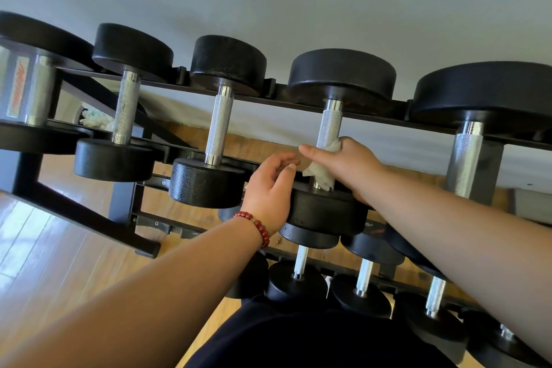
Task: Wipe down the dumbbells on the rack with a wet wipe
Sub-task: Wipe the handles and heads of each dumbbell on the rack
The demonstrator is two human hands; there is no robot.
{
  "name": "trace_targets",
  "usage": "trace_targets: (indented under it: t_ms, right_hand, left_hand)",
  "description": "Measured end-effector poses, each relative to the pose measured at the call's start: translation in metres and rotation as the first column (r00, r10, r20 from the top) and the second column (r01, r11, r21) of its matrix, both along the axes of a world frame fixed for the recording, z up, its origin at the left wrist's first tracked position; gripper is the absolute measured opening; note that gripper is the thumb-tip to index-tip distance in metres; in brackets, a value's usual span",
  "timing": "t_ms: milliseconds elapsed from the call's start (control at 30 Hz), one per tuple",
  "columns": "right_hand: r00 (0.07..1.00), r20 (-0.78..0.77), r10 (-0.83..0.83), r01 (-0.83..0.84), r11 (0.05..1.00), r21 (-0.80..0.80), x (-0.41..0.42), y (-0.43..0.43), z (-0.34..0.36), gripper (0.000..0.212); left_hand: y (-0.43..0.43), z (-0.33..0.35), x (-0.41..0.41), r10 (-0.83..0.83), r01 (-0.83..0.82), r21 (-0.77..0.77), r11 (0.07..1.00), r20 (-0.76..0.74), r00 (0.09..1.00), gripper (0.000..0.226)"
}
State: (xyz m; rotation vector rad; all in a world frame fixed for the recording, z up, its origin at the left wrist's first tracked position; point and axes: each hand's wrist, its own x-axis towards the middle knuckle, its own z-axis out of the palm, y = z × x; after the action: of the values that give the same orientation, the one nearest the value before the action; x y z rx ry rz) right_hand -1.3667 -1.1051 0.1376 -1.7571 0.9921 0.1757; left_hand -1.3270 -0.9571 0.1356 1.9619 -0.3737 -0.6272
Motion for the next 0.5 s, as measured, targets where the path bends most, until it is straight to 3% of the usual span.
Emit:
trace_targets:
  t_ms: [133, 200, 267, 367, 500]
  right_hand:
    - [0.996, 0.069, 0.059, -0.068, 0.988, 0.138, -0.012, -0.001, 0.009, 0.066]
    - [0.99, 0.101, 0.094, -0.115, 0.969, 0.22, -0.02, -0.007, 0.012, 0.057]
    - [0.985, 0.096, 0.142, -0.159, 0.969, 0.192, -0.025, -0.012, 0.011, 0.047]
    - [0.981, 0.06, 0.184, -0.186, 0.982, 0.017, -0.018, -0.013, 0.007, 0.037]
    - [0.99, 0.086, 0.108, -0.117, 0.988, 0.101, -0.015, -0.008, 0.006, 0.029]
  left_hand:
    - [0.0, 0.001, 0.0, 0.005, -0.005, -0.001, 1.0, -0.007, 1.0, 0.03]
    - [0.0, 0.001, 0.0, 0.005, -0.005, -0.001, 1.0, -0.017, 1.0, 0.03]
    - [0.0, 0.0, 0.001, 0.01, -0.01, -0.003, 1.0, -0.024, 1.0, 0.03]
    - [0.0, 0.0, 0.001, 0.016, -0.016, -0.003, 1.0, -0.03, 0.999, 0.029]
    - [0.0, 0.001, 0.0, 0.026, -0.026, -0.004, 1.0, -0.043, 0.999, 0.028]
